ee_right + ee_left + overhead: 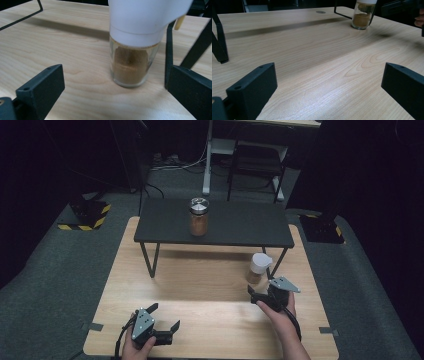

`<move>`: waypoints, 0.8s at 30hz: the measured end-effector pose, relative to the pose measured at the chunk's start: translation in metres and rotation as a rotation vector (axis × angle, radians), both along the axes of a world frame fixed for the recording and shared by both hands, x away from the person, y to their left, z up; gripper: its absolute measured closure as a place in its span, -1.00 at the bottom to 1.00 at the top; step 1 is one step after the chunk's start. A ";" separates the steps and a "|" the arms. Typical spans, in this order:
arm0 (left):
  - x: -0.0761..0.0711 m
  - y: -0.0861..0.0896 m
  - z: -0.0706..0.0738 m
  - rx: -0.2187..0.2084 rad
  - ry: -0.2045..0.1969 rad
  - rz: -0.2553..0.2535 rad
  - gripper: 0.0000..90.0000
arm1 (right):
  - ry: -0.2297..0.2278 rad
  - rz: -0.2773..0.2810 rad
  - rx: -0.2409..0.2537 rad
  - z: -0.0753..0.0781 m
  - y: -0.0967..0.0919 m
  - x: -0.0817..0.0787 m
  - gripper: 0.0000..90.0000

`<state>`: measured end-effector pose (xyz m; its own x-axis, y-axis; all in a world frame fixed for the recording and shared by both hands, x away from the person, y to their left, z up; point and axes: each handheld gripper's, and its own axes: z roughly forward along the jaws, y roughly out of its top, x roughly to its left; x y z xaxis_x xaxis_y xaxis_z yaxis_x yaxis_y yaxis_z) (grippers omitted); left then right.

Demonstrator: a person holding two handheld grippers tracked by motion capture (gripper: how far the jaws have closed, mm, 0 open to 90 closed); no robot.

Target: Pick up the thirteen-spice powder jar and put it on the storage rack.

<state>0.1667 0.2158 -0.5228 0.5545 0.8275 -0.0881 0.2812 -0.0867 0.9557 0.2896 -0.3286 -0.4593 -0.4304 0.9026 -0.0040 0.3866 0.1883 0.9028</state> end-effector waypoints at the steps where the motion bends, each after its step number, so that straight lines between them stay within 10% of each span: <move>1: 0.000 0.000 0.000 0.000 0.000 -0.001 -0.99 | 0.002 -0.006 0.005 -0.001 0.001 0.003 -0.97; 24: -0.001 0.000 -0.001 0.006 -0.013 -0.009 -0.99 | -0.096 -0.157 0.012 -0.027 0.037 0.022 -0.52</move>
